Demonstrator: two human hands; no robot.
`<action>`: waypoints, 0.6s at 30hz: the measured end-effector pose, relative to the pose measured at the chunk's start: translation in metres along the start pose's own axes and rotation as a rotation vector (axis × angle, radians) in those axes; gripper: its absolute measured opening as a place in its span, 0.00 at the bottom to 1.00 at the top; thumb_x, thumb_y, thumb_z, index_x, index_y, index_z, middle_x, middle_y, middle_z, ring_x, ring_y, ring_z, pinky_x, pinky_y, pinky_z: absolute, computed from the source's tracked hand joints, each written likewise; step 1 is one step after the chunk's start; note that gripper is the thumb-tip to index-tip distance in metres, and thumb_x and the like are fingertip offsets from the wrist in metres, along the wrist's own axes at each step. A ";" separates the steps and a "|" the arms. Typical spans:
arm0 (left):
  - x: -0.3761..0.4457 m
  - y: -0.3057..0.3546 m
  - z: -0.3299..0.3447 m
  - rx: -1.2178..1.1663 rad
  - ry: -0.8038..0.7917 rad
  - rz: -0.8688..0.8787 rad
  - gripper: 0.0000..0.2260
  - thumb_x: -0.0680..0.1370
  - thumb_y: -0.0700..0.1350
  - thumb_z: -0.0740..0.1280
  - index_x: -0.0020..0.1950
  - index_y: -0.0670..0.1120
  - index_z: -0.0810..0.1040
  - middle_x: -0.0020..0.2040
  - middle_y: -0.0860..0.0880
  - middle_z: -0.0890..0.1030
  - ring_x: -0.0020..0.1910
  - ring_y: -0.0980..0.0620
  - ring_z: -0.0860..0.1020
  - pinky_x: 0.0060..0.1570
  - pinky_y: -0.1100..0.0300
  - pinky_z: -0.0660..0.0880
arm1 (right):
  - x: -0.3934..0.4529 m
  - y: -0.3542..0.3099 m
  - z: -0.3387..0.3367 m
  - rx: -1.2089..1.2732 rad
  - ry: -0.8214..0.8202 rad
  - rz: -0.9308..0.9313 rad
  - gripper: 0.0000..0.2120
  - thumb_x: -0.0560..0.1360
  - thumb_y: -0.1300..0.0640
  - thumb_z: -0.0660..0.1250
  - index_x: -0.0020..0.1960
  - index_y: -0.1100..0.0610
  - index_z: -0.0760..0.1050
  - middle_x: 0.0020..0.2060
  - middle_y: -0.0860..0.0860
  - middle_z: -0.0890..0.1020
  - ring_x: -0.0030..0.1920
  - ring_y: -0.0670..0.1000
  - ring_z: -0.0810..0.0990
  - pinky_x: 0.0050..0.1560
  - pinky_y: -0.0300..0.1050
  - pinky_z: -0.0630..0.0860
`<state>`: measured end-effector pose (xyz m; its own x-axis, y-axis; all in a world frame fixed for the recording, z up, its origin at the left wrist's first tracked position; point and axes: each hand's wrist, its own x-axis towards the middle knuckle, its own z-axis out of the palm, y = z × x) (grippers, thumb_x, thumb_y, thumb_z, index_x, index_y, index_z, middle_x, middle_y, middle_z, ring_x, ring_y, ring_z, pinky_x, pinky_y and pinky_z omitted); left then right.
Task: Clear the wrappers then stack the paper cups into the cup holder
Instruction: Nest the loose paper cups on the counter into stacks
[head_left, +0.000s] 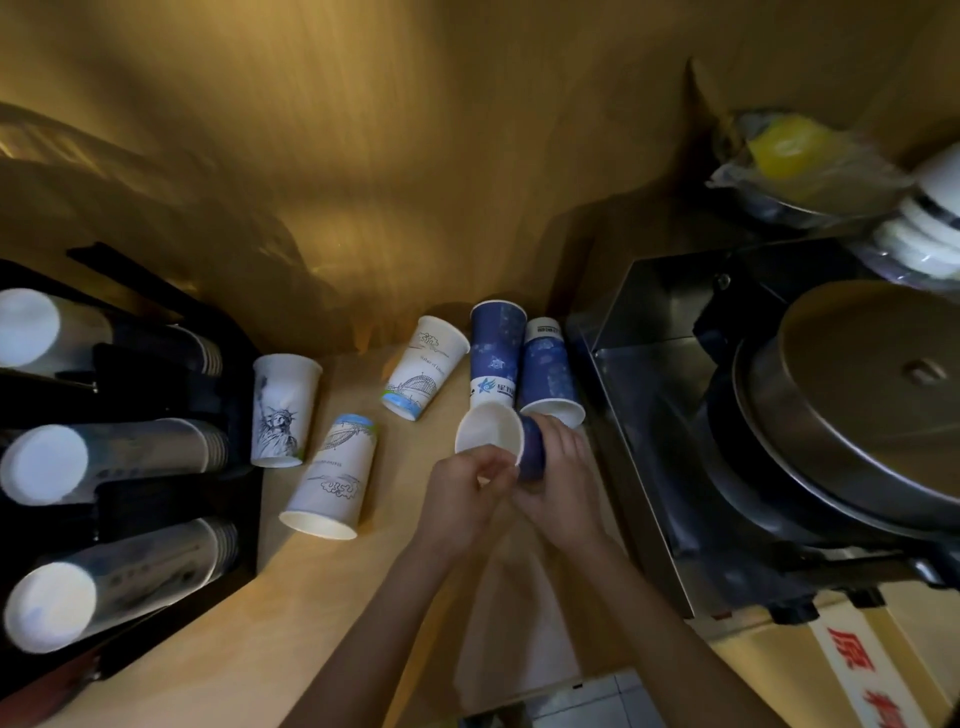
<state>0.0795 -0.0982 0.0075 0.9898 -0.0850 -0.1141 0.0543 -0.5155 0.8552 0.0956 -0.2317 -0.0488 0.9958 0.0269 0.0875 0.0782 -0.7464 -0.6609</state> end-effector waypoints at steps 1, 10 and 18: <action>0.003 0.007 0.000 -0.004 -0.005 0.032 0.03 0.73 0.41 0.68 0.43 0.46 0.82 0.38 0.53 0.81 0.36 0.70 0.75 0.37 0.78 0.67 | -0.001 -0.004 -0.008 0.103 0.007 0.050 0.37 0.60 0.49 0.75 0.66 0.55 0.67 0.62 0.53 0.75 0.62 0.52 0.73 0.62 0.49 0.72; 0.052 0.034 0.000 -0.048 0.229 0.043 0.06 0.76 0.42 0.64 0.49 0.44 0.80 0.45 0.50 0.81 0.43 0.55 0.78 0.42 0.69 0.71 | -0.003 0.009 -0.019 0.491 0.211 0.441 0.41 0.57 0.53 0.80 0.65 0.50 0.64 0.55 0.48 0.77 0.56 0.48 0.77 0.55 0.40 0.69; 0.106 -0.016 0.022 0.172 0.188 -0.165 0.23 0.75 0.48 0.66 0.66 0.40 0.68 0.64 0.38 0.73 0.61 0.42 0.72 0.60 0.51 0.69 | -0.002 0.021 -0.014 0.445 0.215 0.474 0.39 0.58 0.53 0.81 0.63 0.51 0.64 0.48 0.38 0.72 0.49 0.36 0.71 0.50 0.31 0.69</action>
<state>0.1804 -0.1174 -0.0292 0.9773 0.1631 -0.1353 0.2096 -0.6478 0.7325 0.0943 -0.2568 -0.0523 0.8993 -0.4023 -0.1715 -0.3062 -0.2992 -0.9037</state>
